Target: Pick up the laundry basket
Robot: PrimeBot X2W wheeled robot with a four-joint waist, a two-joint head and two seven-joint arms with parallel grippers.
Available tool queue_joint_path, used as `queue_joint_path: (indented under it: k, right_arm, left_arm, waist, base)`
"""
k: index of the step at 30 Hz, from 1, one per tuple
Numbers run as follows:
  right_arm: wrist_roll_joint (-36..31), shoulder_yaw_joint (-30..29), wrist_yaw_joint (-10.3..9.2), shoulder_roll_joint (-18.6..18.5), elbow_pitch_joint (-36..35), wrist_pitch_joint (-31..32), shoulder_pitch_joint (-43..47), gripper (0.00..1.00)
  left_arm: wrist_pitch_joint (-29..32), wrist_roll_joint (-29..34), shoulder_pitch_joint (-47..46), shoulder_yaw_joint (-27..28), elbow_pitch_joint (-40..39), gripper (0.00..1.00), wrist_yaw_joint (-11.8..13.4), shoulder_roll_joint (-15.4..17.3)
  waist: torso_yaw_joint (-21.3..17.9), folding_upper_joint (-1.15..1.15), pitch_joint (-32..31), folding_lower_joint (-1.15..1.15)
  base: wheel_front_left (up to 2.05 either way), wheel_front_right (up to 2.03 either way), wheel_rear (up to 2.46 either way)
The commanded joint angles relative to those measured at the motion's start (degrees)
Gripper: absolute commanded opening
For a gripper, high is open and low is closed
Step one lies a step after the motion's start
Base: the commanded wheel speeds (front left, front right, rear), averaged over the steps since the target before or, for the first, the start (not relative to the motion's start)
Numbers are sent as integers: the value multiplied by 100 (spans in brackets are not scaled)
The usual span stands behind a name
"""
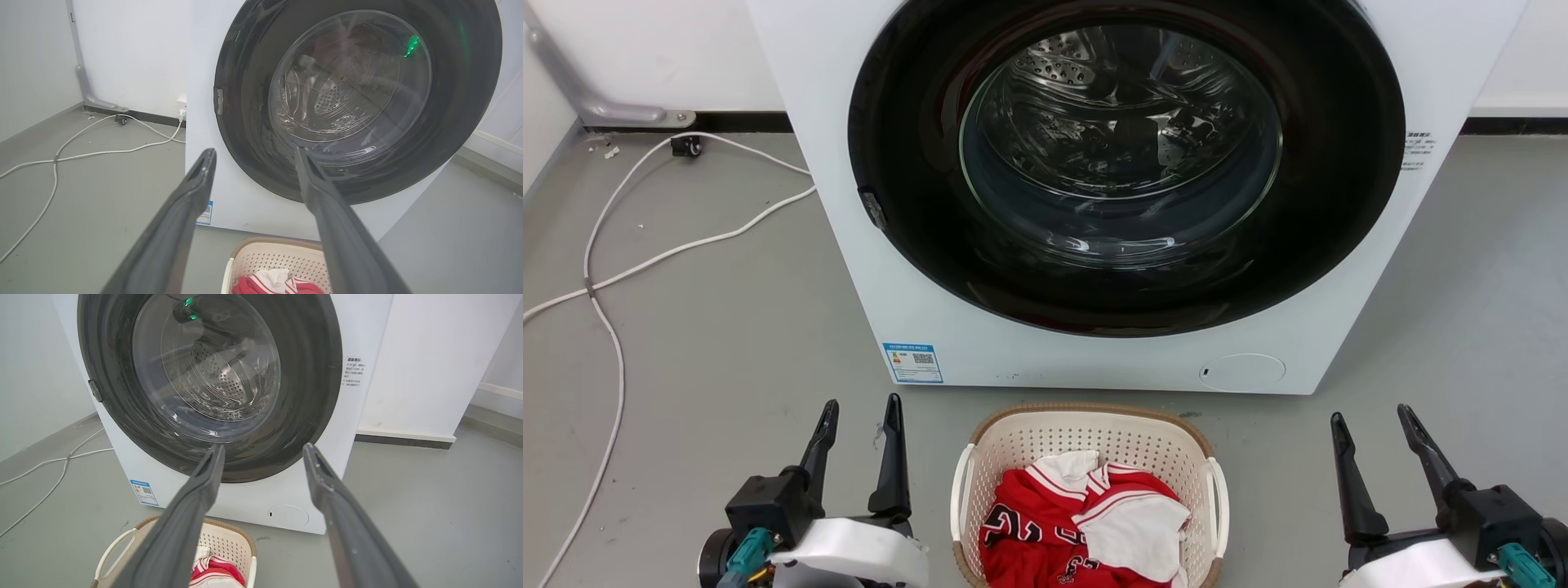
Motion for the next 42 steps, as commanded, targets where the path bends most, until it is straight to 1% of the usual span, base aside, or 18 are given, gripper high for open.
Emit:
queue_joint_path:
  k: [1, 22, 42]
  right_arm:
    - [-106, 5, -2, -13, -62, -56, 55, 100]
    - [-1029, 32, -2, -12, -108, -267, 164, 100]
    - [-947, -9, -3, -11, -24, -256, 175, 100]
  left_arm:
    - [-42, 115, 40, -17, -31, 100, 23, 14]
    - [-262, 942, 108, -113, -5, 100, 99, 15]
    - [-250, 929, 135, -83, 66, 100, 168, 14]
  waist:
    - [0, 0, 2, 0]
    - [-15, 0, 44, 0]
    - [-1, 0, 39, 0]
  base:
    - [0, 0, 0]
    - [0, 0, 0]
    - [0, 0, 0]
